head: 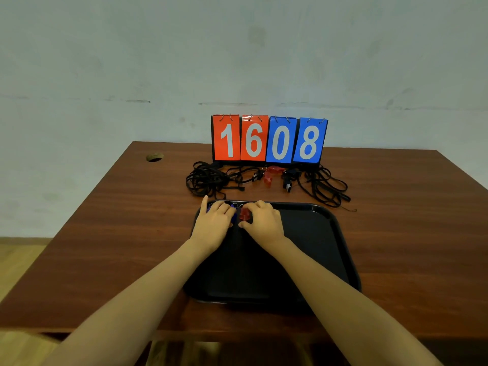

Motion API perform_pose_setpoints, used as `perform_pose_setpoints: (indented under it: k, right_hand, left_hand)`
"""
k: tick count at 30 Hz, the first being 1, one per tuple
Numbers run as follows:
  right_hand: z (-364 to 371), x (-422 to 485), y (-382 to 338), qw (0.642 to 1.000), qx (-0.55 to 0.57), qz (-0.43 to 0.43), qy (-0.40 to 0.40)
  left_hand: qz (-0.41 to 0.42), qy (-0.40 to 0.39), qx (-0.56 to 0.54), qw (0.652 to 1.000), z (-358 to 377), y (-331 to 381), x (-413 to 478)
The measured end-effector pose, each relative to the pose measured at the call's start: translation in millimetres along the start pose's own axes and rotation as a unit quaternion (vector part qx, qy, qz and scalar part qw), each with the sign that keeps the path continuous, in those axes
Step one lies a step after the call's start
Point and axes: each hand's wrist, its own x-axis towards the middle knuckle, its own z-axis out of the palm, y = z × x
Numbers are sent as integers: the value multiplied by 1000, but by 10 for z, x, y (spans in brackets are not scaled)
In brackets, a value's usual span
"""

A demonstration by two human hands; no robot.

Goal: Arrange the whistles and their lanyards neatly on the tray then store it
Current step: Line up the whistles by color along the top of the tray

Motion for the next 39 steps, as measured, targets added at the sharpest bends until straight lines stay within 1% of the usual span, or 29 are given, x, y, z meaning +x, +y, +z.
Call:
perform_pose_setpoints:
  k: [2,6,10,11,14,17,19,21,23,26,30,32,34,39]
  right_hand:
    - [-27,-28,23,1000,7,-2,7]
    - [-155,-71,146,1000,4,-1,3]
    - [-361,-9,340,999,-18,18,21]
    - [-414,31,389,999,-23,25,30]
    - [-545,210,550,997,-33,44,48]
    - [-622,436,714,997,-42,58,29]
    - [-642,624,805,997,-50,64,11]
    - [-645,826,874,997,-47,59,0]
    - [-627,1016,912,998,-54,40,-2]
    - [-568,1286,925,993,-116,7,-9]
    - [-452,1540,926,986,-161,13,-41]
    - [-385,1588,929,985,-161,21,-57]
    - [-329,1591,926,984,-164,22,-58]
    - [-275,1451,872,981,-194,-1,-11]
  left_hand:
    - [5,17,-2,1000,-56,25,-16]
    - [17,-3,-12,1000,-164,77,-9]
    - [41,66,-40,996,-200,163,132]
    - [39,70,-49,996,-220,206,209]
    - [24,21,-57,998,-252,367,519]
    - [15,-28,-46,998,-212,482,820]
    - [4,-55,-58,997,-180,501,1012]
    - [-1,-68,-70,995,-132,486,1204]
    - [4,-71,-56,996,-63,466,1373]
    - [5,-84,-35,996,37,451,1562]
    - [24,-111,-15,993,143,452,1682]
    - [40,-110,-5,993,188,443,1697]
    - [54,-93,-2,994,218,415,1681]
    - [86,-54,-1,995,223,343,1514]
